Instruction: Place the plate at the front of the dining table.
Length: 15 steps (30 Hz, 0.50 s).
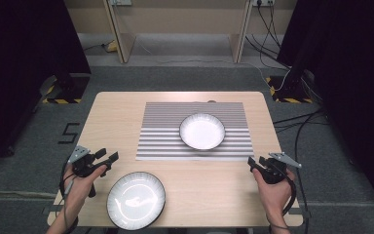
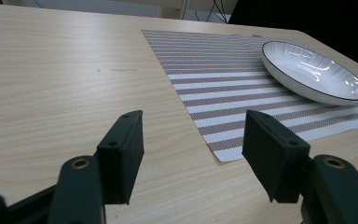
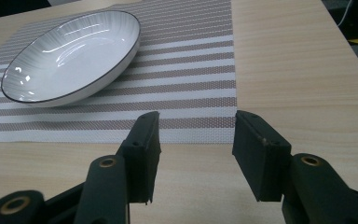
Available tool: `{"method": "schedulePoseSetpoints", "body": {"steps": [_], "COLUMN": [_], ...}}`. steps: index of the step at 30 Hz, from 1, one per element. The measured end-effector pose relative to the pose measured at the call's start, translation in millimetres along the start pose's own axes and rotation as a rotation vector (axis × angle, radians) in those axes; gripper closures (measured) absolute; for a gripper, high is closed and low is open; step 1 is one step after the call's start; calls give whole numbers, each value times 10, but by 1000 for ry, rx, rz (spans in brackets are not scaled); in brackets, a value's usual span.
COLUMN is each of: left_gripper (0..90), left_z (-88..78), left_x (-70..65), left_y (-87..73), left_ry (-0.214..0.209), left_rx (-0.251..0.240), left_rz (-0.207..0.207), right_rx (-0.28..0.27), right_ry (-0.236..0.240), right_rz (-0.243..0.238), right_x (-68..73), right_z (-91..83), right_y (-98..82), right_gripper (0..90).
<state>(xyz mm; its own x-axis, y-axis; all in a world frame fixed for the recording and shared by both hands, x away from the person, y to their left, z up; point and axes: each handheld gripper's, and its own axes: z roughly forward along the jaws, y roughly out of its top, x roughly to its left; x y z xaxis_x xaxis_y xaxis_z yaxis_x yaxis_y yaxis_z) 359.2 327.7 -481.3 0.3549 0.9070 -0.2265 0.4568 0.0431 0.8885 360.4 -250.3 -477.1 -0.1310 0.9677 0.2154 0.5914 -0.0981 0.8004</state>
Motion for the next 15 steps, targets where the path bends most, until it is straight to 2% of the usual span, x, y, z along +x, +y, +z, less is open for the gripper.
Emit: {"method": "schedulePoseSetpoints", "body": {"steps": [15], "left_gripper": [378], "left_z": [-200], "left_x": [146], "left_y": [-121], "left_ry": [40], "left_rx": [-5], "left_rz": [-10], "right_rx": [-3], "right_ry": [1], "right_rz": [34], "right_x": [-114], "right_z": [-126], "right_y": [-138], "right_gripper": [507]}}
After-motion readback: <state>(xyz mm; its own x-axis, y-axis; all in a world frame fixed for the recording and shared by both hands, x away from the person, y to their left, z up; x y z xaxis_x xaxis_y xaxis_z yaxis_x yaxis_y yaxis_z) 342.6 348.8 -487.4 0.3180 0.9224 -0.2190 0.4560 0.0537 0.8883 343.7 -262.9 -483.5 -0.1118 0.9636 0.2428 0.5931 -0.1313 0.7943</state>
